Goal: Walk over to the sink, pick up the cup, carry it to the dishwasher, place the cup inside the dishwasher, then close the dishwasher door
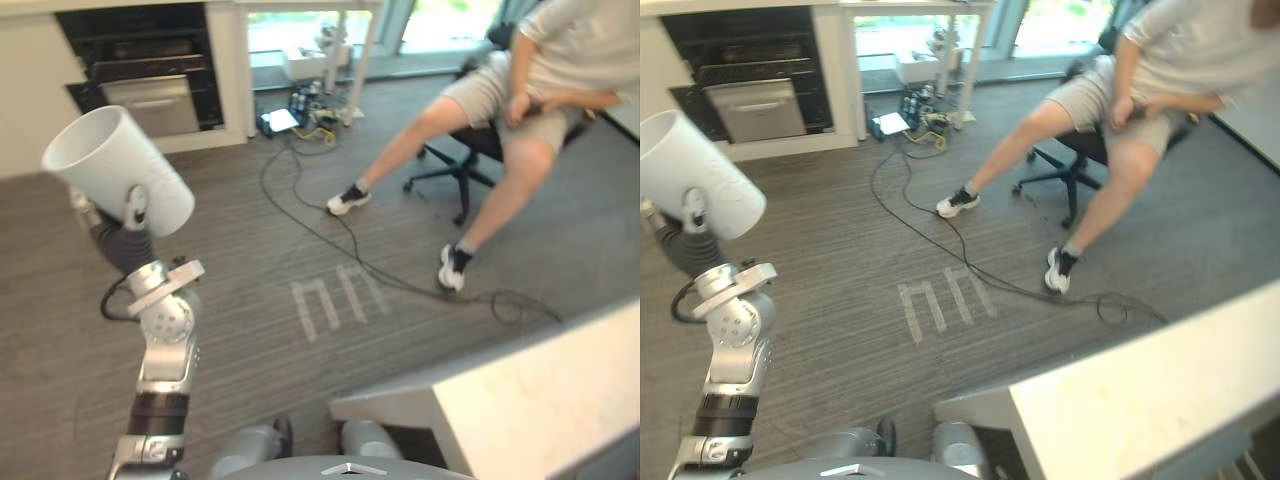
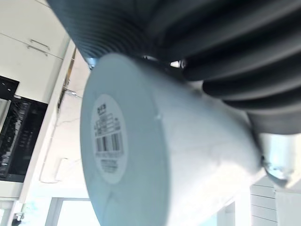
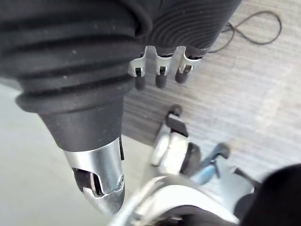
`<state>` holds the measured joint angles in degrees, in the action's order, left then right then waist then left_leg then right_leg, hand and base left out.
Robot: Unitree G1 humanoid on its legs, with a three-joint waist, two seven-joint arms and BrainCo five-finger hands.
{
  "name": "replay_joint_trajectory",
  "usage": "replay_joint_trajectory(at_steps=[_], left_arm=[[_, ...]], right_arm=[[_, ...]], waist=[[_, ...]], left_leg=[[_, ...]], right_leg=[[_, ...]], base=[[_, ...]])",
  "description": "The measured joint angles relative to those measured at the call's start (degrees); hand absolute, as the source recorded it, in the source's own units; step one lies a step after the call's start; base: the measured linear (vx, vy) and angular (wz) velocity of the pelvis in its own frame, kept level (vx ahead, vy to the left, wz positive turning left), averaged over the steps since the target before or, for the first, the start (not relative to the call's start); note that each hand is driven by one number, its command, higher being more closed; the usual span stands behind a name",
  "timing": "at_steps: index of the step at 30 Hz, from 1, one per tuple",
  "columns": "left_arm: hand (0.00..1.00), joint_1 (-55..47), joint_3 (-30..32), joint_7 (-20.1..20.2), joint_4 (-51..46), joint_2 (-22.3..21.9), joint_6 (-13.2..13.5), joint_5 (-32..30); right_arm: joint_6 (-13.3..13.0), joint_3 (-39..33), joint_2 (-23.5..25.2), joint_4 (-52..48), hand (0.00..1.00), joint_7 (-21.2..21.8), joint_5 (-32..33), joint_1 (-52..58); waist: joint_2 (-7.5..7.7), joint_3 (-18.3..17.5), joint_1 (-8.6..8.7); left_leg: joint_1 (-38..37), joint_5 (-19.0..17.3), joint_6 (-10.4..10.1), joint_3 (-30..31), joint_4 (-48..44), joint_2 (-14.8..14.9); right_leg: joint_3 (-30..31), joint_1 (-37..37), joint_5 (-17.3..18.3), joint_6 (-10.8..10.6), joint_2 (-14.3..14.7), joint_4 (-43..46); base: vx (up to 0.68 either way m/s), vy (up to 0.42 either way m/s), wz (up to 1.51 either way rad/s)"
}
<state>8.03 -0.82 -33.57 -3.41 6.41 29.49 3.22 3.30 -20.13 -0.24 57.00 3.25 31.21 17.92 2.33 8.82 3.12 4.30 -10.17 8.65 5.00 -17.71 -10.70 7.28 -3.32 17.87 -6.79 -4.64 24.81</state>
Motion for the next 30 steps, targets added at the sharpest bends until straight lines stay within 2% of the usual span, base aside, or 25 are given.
replay_joint_trajectory(at_steps=[3, 4, 5, 6, 7, 8, 9, 10, 11, 12, 13, 14, 15, 16, 17, 18, 19, 20, 21, 22, 23, 24, 25, 29, 30], left_arm=[[1.00, -2.99, -1.00, 1.66, -0.75, -1.12, -1.41, 0.89], [1.00, -2.88, -1.63, 2.56, -0.86, -1.44, -2.58, 1.20], [1.00, -2.83, -1.82, 3.41, -1.09, -1.74, -3.18, 1.18], [1.00, -1.68, -2.01, 5.56, -1.35, -2.13, -4.45, 1.22], [1.00, -1.31, -2.25, 7.77, -2.09, -1.95, -5.18, 1.22], [1.00, -1.69, -2.15, 8.67, -2.95, -1.84, -5.27, 1.24], [1.00, -1.80, -2.45, 11.20, -3.96, -1.53, -5.77, 1.37], [1.00, -1.73, -2.82, 12.99, -5.07, -0.33, -6.43, 1.98], [1.00, -1.82, -2.90, 15.24, -6.51, 1.67, -6.68, 3.53], [1.00, -1.90, -1.76, 15.76, -7.67, 3.27, -6.72, 4.64], [1.00, -2.23, 0.20, 16.23, -8.20, 4.26, -6.74, 5.67], [1.00, -2.13, 2.16, 16.65, -8.32, 4.60, -6.88, 6.84], [1.00, -2.09, 2.51, 16.72, -9.01, 4.71, -6.75, 7.60], [1.00, -2.90, 2.30, 16.79, -9.60, 4.92, -6.50, 8.01], [1.00, -3.26, 1.48, 17.43, -9.73, 5.48, -6.32, 8.90], [1.00, -3.67, 0.62, 17.63, -9.98, 5.60, -6.28, 9.51], [1.00, -4.74, -0.89, 17.88, -11.18, 5.61, -6.08, 10.26], [1.00, -4.94, -2.44, 18.36, -11.40, 5.12, -5.06, 10.66], [1.00, -4.91, -2.85, 18.85, -11.26, 4.68, -4.58, 10.76], [1.00, -4.24, -4.12, 18.94, -11.40, 5.00, -3.85, 11.64], [1.00, -3.55, -5.25, 18.99, -11.44, 4.96, -3.05, 12.54], [1.00, -2.63, -6.21, 19.02, -10.89, 4.80, -2.63, 12.77], [1.00, -1.05, -8.31, 19.04, -10.51, 4.81, -2.62, 13.27], [1.00, -0.17, -10.86, 19.79, -10.02, 4.76, -4.10, 14.76], [1.00, 0.08, -10.86, 20.54, -9.26, 4.79, -4.82, 14.76]], right_arm=[[-0.71, -0.52, -0.36, -0.20, 0.00, 2.84, 0.52, 1.09], [-0.22, -0.19, -0.63, -0.47, 0.00, 3.93, 0.44, 1.33], [0.07, 0.55, -0.74, -0.37, 0.00, 3.84, -0.08, 1.19], [2.11, 4.23, -0.72, -0.54, 0.00, 3.70, -1.91, 0.29], [3.69, 3.40, -1.33, -2.36, 0.00, 4.47, -0.77, 1.67], [4.21, 3.45, -1.66, -4.37, 0.00, 5.23, -0.05, 3.31], [5.22, 5.57, -3.51, -4.18, 0.00, 4.56, -1.66, 3.86], [6.54, 6.18, -4.28, -2.87, 0.00, 3.88, -2.20, 2.84], [6.56, 5.57, -4.93, -1.43, 0.00, 3.71, -2.35, 1.94], [6.32, 5.38, -5.96, -0.62, 0.00, 3.74, -2.42, 0.87], [5.63, 4.76, -7.33, 0.79, 0.00, 3.84, -2.32, -0.64], [4.75, 2.64, -7.57, 1.74, 0.00, 3.95, -2.32, -2.51], [4.57, 1.77, -8.38, 2.73, 0.00, 3.87, -2.28, -3.97], [4.31, 1.54, -9.44, 2.68, 0.00, 3.98, -2.25, -4.37], [3.81, 0.23, -10.20, 2.37, 0.00, 4.27, -2.33, -5.41], [3.66, -0.32, -10.10, 2.46, 0.00, 4.52, -2.38, -5.64], [3.12, -1.16, -9.80, 2.62, 0.00, 5.15, -2.38, -6.45], [2.72, -2.95, -9.78, 2.95, 0.00, 5.39, -2.42, -6.98], [2.53, -3.59, -9.44, 3.19, 0.00, 5.39, -2.44, -7.41], [1.79, -3.58, -9.31, 3.80, 0.00, 5.33, -2.33, -7.74], [1.16, -3.81, -9.80, 3.87, 0.00, 5.31, -2.10, -7.46], [0.76, -3.83, -9.84, 3.67, 0.00, 5.08, -1.98, -7.53], [0.57, -3.75, -9.72, 3.48, 0.00, 4.75, -1.72, -7.67], [0.69, -3.40, -8.72, 3.50, 0.00, 3.66, -0.94, -7.95], [0.70, -3.13, -8.48, 3.53, 0.00, 3.76, 0.41, -7.87]], waist=[[-1.19, -0.94, 0.26], [-1.32, -1.05, 0.31], [-0.66, -1.09, 0.28], [1.66, -0.35, 0.88], [0.04, -0.73, 0.66], [-1.32, -0.90, 0.90], [-2.54, -0.80, 1.79], [-2.94, -0.79, 1.73], [-2.32, -1.13, 1.27], [-2.63, -0.94, 0.54], [-3.30, -0.81, 0.88], [-3.49, -1.37, 2.39], [-4.63, -1.02, 2.72], [-6.95, -1.03, 1.86], [-7.59, -0.93, 2.26], [-8.00, -1.42, 2.50], [-9.35, -2.29, 3.33], [-10.23, -2.51, 4.74], [-10.37, -2.69, 4.93], [-10.40, -2.57, 4.22], [-11.61, -2.71, 4.38], [-11.49, -2.67, 4.95], [-11.49, -2.67, 4.66], [-9.63, -2.40, 4.55], [-8.68, -2.38, 4.43]], left_leg=[[-1.48, 2.58, 0.04, 3.23, 4.00, -0.88], [-1.23, 4.37, -1.45, 6.18, 6.06, -2.21], [-1.47, 3.73, -9.30, 8.23, 8.03, -3.33], [3.21, -4.02, -2.75, -1.08, -1.20, -1.13], [8.33, -5.59, -6.32, -9.58, -8.65, 9.20], [9.56, -2.02, -10.49, -11.16, -6.84, 14.30], [13.28, 2.40, -12.03, -10.51, -7.37, 16.51], [13.27, 4.56, -10.44, -10.92, -5.43, 14.90], [12.30, 9.42, -8.44, -9.88, 1.43, 11.34], [11.10, 12.05, -7.60, -9.47, 6.52, 9.94], [10.20, 10.70, -6.48, -13.67, 9.81, 10.53], [8.74, 9.09, -6.05, -21.63, 12.03, 11.22], [9.55, 8.16, -3.77, -25.69, 7.58, 12.53], [8.50, 9.95, -4.19, -26.12, 4.56, 14.32], [6.51, 10.84, -5.32, -25.09, 7.49, 11.04], [5.60, 11.79, -5.23, -24.68, 9.57, 9.57], [4.97, 13.15, -6.12, -22.93, 13.63, 7.36], [4.01, 12.38, -7.55, -22.81, 18.08, 6.03], [2.96, 11.48, -8.57, -24.46, 19.57, 5.40], [2.33, 12.41, -4.68, -27.74, 15.41, 6.74], [-1.51, 13.58, -8.90, -27.71, 18.07, 9.32], [-2.07, 15.34, -7.79, -27.12, 20.02, 8.40], [-2.69, 16.50, -8.12, -26.86, 22.22, 8.20], [-2.96, 16.64, -8.10, -27.64, 22.54, 9.28], [-3.14, 16.63, -8.11, -28.23, 22.53, 9.84]], right_leg=[[-6.34, 1.29, -0.05, 2.54, 0.38, -3.81], [-8.06, 3.62, -2.32, 4.45, 0.67, -9.27], [-9.29, 4.88, -4.15, 4.69, -0.66, -12.04], [-12.91, 5.19, -6.77, 1.82, -5.62, -13.78], [-16.50, 5.39, -7.22, 1.39, -3.92, -13.53], [-18.44, 6.21, -6.89, 1.08, -2.67, -13.61], [-22.63, 8.41, -4.97, -0.08, -2.35, -13.58], [-25.09, 8.49, -4.89, 0.72, -3.62, -13.32], [-25.21, 7.66, -3.59, 1.63, -4.64, -12.98], [-25.12, 6.91, -2.94, 1.65, -4.17, -12.81], [-23.57, 6.82, -2.82, 1.66, -3.19, -13.85], [-23.04, 7.75, -4.24, 2.33, -3.93, -15.85], [-24.21, 7.31, -3.74, 1.44, -5.61, -14.15], [-24.23, 5.65, -2.13, 0.57, -6.03, -9.31], [-23.34, 4.24, 1.13, -0.59, -9.04, -3.95], [-23.10, 3.77, 2.29, -0.59, -10.14, -2.39], [-22.18, 2.80, 3.71, -0.11, -10.54, -0.59], [-22.39, 2.88, 3.48, -0.13, -10.58, -1.30], [-22.67, 3.03, 2.73, 0.39, -12.12, -2.57], [-23.71, 2.72, 2.11, -0.27, -13.36, -2.37], [-24.23, 3.20, 2.02, -0.99, -12.40, -1.46], [-24.27, 3.22, 2.14, -1.17, -12.71, -0.94], [-24.75, 2.87, 1.71, -1.20, -12.83, -1.05], [-23.42, 3.51, -0.75, -0.90, -11.06, -3.85], [-22.70, 3.98, -1.88, -0.66, -10.21, -5.48]], base=[[0.08, -0.096, 0.33], [0.00, -0.066, 0.33], [-0.04, -0.058, 0.67], [-0.07, -0.087, 0.98], [-0.07, -0.123, 1.09], [-0.03, -0.025, 1.54], [-0.02, 0.099, 1.69], [0.00, 0.222, 2.33], [-0.09, 0.134, 1.88], [-0.18, 0.045, 1.65], [-0.20, 0.002, 1.51], [-0.14, 0.033, 1.44], [-0.04, 0.082, 1.04], [-0.05, 0.113, 0.47], [-0.05, 0.119, 0.24], [-0.09, 0.147, 0.59], [-0.13, 0.123, 0.90], [-0.13, 0.100, 0.97], [-0.07, 0.070, 0.70], [0.04, 0.009, 0.26], [0.08, -0.012, 0.23], [0.04, -0.022, 0.19], [-0.02, 0.014, 0.14], [-0.03, -0.010, -0.19], [-0.02, -0.004, -0.36]])
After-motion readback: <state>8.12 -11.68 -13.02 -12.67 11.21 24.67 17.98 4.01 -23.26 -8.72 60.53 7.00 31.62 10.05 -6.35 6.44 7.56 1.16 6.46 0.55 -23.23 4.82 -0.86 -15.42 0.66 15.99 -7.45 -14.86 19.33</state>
